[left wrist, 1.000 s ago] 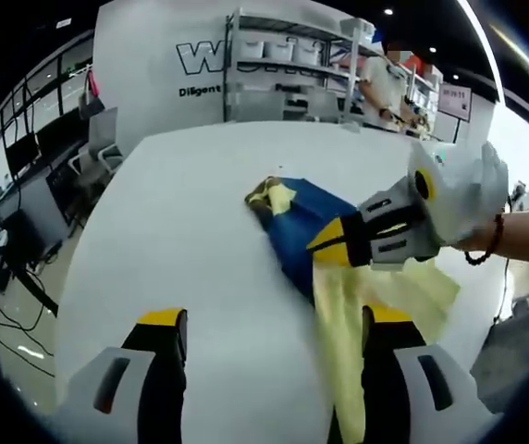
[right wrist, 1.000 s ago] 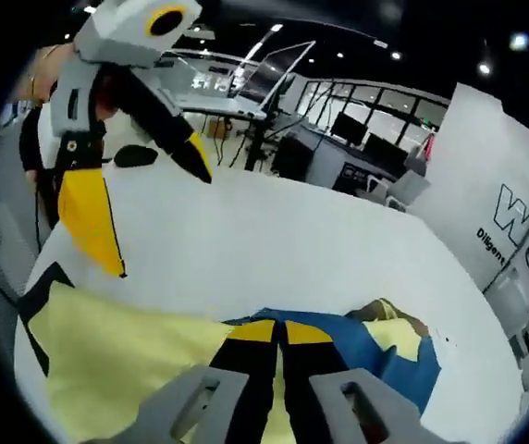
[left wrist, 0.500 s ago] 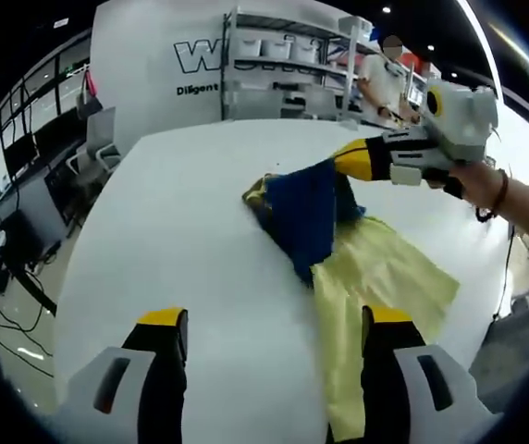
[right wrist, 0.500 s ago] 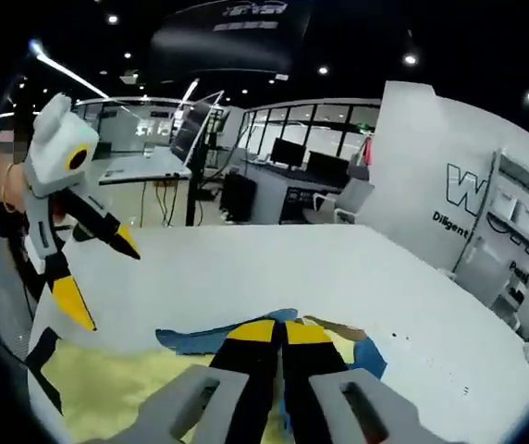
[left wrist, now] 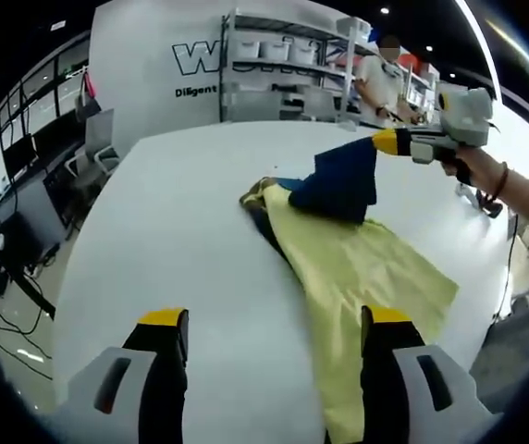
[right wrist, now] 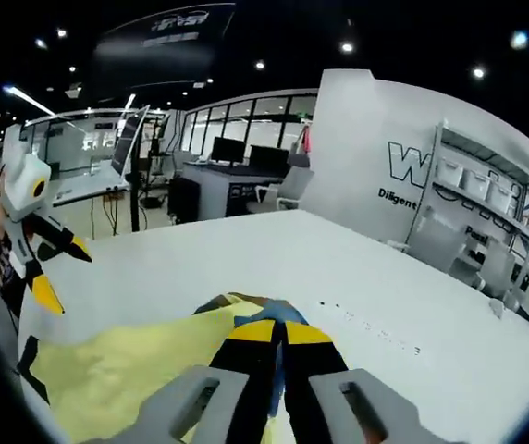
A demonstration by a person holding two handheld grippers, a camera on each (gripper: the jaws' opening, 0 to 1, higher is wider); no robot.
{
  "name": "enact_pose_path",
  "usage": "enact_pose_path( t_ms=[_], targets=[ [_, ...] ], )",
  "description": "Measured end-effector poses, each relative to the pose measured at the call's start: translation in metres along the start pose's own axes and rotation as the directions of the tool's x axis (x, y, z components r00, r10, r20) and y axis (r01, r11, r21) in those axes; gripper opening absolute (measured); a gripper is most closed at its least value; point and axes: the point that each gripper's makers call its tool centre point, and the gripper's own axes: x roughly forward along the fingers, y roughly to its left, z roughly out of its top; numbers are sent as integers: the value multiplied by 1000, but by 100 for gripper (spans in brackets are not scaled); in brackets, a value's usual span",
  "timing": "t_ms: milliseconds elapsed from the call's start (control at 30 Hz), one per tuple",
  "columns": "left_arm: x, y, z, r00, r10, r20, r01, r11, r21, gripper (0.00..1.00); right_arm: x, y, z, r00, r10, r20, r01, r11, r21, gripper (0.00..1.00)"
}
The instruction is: Fold the garment on the visible template until the final outline fits inside the template.
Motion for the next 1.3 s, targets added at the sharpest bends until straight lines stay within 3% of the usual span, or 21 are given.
enact_pose_path(
  t_ms=[300, 767, 967, 1300],
  targets=[
    [2, 0, 2, 1000, 0, 0, 0, 1000, 5, 74, -25, -50, -17, 992, -123, -22, 124, 990, 67, 0],
    [3, 1, 3, 1000, 1, 5, -1, 1000, 12, 73, -57, -122, -50, 956, -285, -66, 290, 953, 90, 0],
    [5, 1, 5, 1000, 6, 3, -6, 1000, 12, 73, -69, -140, -74, 932, -341, -120, 351, 933, 78, 0],
    [7, -1, 6, 1000, 3, -3, -3, 1000, 23, 72, -77, -157, -117, 915, -354, -193, 378, 920, 105, 0]
  ],
)
